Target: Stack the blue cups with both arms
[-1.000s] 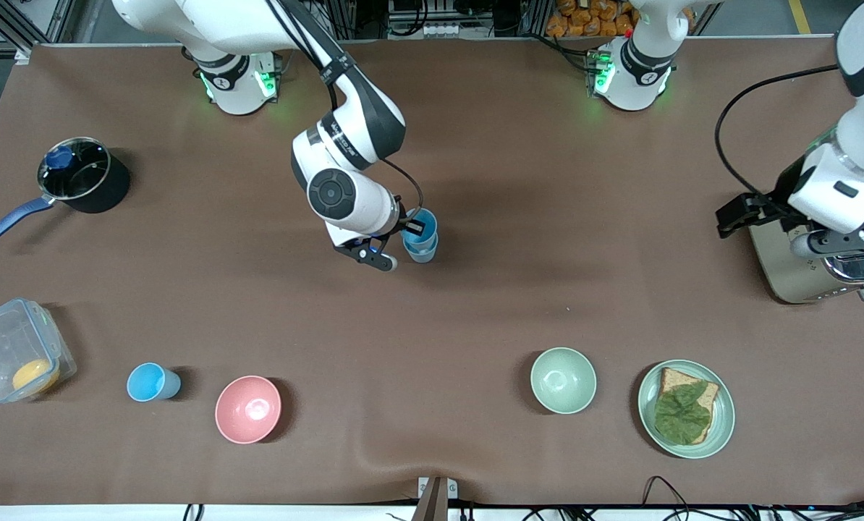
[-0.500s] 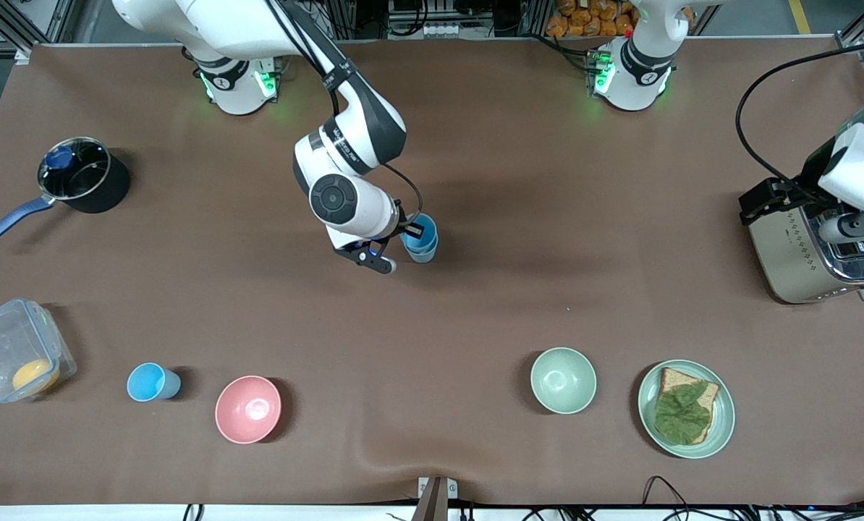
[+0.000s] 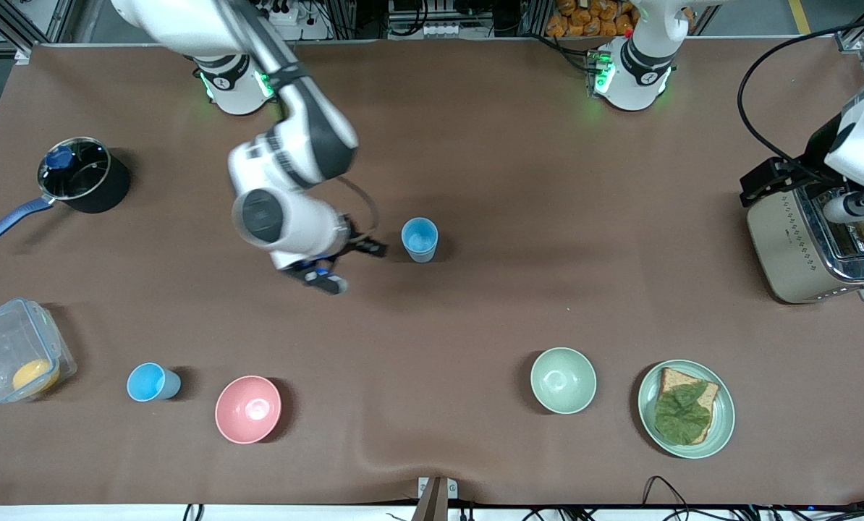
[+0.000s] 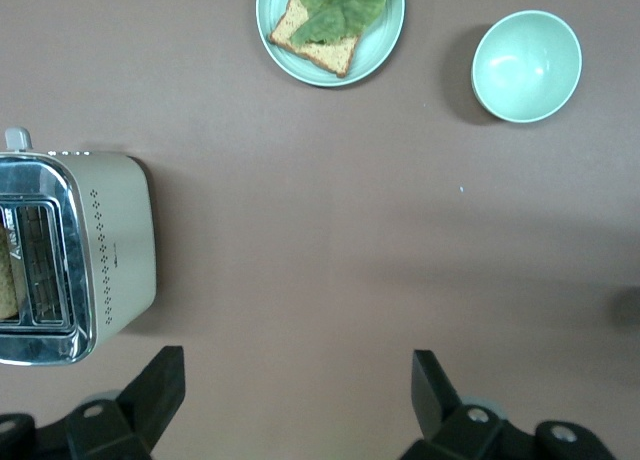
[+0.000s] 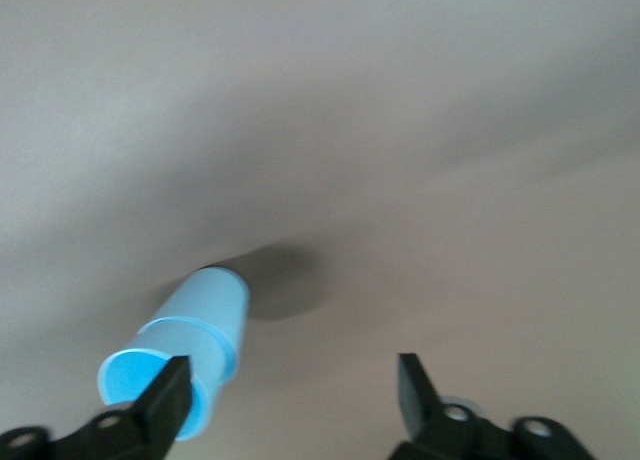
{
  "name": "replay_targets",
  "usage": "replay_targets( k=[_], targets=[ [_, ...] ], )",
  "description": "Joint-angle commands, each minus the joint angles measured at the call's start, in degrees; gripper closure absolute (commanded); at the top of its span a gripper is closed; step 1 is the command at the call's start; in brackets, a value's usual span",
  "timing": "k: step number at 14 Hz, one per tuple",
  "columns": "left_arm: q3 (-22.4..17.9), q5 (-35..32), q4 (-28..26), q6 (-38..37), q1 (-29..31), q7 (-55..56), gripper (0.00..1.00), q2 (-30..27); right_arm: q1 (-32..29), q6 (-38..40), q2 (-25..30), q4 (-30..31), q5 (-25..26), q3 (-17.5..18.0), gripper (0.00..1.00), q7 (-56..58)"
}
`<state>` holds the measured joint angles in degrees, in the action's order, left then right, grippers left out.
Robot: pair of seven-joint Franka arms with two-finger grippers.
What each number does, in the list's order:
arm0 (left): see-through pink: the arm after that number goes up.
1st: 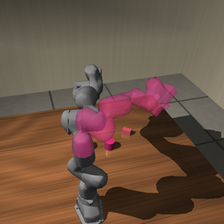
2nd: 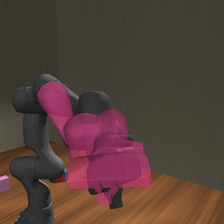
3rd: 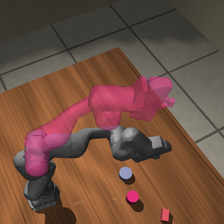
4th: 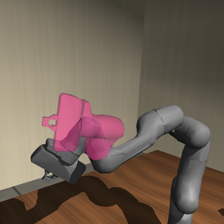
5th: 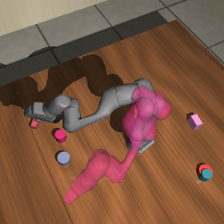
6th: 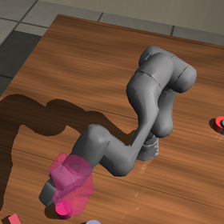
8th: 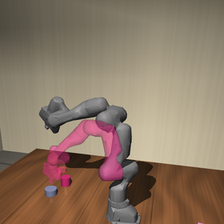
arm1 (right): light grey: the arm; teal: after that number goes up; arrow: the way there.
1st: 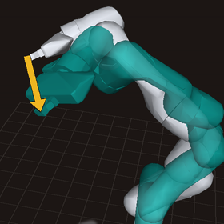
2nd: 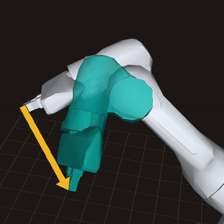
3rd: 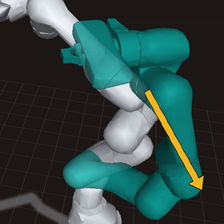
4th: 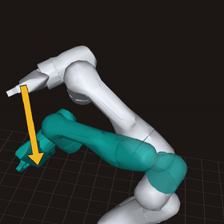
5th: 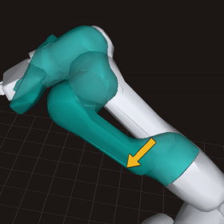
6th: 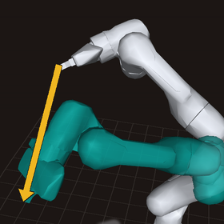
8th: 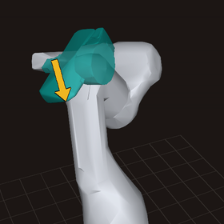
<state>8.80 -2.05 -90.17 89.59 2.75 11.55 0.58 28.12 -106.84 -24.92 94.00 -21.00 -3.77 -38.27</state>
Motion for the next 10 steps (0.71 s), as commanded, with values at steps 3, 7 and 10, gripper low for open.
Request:
replay_targets(
  k=[3, 7, 10],
  targets=[
    [-0.71, 1.25, -0.79, -1.26, -0.47, -0.03, 0.0, -2.34, -12.53, 10.07, 10.13, 4.33, 8.06, 0.96, 0.0, 16.09],
    [-0.37, 1.26, -0.62, -1.26, -0.46, -0.13, 0.0, -2.17, -21.07, 14.73, 18.32, 6.11, 13.86, 0.96, 0.0, 31.92],
    [-0.28, 1.26, -0.53, -1.26, -0.38, -0.22, 0.0, -2.08, -24.15, 15.96, 21.49, 5.76, 17.05, 0.78, 0.0, 38.25]
  ],
)
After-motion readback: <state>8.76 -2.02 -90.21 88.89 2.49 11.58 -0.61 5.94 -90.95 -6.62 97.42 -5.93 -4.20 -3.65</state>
